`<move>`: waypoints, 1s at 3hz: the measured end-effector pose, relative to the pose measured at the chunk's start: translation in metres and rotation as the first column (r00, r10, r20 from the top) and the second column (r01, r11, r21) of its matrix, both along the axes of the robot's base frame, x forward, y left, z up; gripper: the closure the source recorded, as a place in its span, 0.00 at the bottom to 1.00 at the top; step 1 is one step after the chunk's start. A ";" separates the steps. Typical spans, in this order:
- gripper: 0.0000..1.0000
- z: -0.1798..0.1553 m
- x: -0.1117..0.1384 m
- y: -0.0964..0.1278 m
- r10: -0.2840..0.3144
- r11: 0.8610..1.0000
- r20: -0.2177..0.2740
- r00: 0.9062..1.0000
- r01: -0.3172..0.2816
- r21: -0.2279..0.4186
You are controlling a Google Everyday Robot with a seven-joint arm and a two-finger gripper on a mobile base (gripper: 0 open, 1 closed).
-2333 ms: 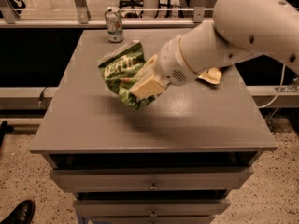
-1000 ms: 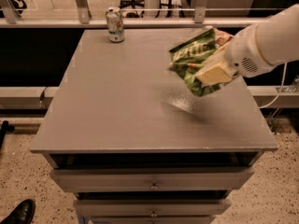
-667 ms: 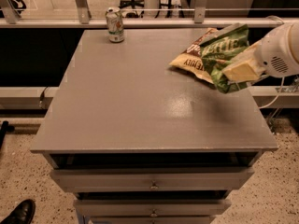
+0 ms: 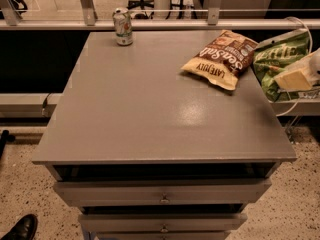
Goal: Move green jalapeno chip bag near brown chip bag
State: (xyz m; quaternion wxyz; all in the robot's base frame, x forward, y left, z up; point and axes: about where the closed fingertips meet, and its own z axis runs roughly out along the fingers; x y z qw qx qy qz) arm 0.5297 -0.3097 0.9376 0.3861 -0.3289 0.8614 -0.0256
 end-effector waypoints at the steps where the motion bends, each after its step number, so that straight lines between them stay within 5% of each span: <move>1: 1.00 -0.015 0.010 -0.022 -0.044 0.999 -0.004 0.999 0.044 0.010; 3: 1.00 -0.050 0.049 -0.031 -0.073 0.996 -0.009 0.997 0.073 0.048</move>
Offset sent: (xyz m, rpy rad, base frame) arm 0.0545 -0.0431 -0.0540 0.0481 0.0111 -0.0818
